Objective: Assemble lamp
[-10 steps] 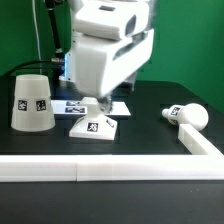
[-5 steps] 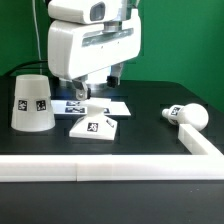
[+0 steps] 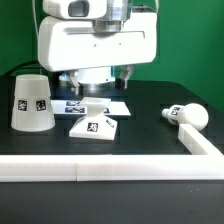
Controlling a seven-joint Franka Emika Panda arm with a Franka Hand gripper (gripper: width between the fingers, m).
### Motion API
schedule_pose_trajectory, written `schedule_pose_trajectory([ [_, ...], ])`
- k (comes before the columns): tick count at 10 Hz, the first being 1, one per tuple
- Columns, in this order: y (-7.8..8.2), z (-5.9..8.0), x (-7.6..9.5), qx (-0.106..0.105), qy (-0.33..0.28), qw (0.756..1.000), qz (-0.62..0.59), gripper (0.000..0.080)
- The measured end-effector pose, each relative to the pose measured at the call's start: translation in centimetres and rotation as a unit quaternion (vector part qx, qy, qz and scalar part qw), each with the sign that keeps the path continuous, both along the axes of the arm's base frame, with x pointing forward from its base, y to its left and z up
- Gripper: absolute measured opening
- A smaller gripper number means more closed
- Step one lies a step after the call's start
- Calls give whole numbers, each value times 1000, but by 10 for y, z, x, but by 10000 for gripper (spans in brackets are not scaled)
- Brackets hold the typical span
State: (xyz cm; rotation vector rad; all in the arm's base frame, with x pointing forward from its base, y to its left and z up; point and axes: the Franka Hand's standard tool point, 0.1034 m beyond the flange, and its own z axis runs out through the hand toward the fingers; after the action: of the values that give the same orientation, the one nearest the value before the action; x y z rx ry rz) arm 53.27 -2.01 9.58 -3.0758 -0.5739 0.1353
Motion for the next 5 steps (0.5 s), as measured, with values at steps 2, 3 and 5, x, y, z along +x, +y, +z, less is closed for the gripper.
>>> schedule_pose_trajectory([
  [2,-4,-6,-15,-5,-13,994,-108,699],
  [3,-3,-5,-13,-4,-12,994,-110,699],
  [5,2,-6,-12,0,-12,982,-189,699],
])
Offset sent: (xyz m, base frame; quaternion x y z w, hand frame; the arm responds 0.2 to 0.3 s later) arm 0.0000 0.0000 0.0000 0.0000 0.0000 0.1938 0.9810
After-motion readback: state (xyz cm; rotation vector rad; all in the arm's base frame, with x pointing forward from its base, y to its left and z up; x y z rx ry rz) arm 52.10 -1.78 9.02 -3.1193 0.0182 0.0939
